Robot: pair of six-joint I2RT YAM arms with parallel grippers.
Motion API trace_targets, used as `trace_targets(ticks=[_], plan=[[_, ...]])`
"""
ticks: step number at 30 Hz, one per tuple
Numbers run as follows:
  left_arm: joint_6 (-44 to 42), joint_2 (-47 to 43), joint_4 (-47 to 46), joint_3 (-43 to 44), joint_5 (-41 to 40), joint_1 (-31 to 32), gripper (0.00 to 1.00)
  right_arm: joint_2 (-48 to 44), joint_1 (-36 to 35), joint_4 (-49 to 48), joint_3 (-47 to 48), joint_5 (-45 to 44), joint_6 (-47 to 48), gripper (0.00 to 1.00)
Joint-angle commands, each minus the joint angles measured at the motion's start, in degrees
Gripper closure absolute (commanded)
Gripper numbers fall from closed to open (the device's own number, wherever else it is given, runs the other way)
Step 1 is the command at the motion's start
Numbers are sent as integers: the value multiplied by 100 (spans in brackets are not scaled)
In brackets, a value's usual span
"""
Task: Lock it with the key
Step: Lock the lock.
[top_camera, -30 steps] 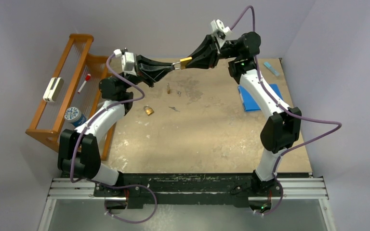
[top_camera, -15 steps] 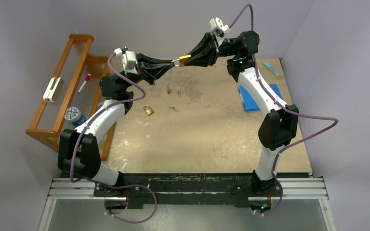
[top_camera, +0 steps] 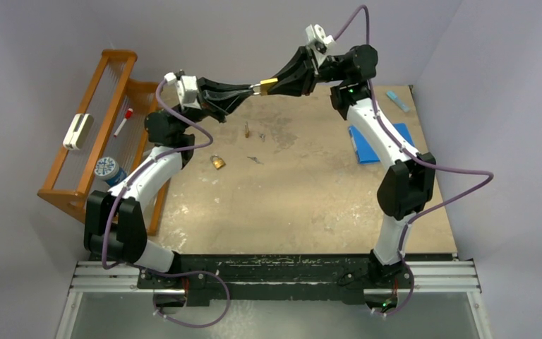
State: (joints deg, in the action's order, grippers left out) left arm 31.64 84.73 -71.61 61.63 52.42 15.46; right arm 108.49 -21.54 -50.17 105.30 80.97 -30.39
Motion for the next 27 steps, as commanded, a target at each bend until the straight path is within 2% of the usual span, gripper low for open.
trace_targets(ticks=[1,5,10,16,21,27], plan=[[-88,132,60,292,103,611,100,38,-1311,-69,182,-237,1,100],[-104,118,62,301,86,625,100,5,-1325,-7,142,-196,21,100],[-317,54,167,214,-75,625,100,-104,-1331,560,140,-416,559,100],[-391,61,32,94,-162,719,100,-48,-1335,255,110,-381,299,100],[-1554,-364,1417,-136,-396,712,100,-316,-1199,312,-80,-415,432,100],[-1816,-405,1692,-492,-681,691,100,-474,-1007,-314,-117,-390,-74,100]])
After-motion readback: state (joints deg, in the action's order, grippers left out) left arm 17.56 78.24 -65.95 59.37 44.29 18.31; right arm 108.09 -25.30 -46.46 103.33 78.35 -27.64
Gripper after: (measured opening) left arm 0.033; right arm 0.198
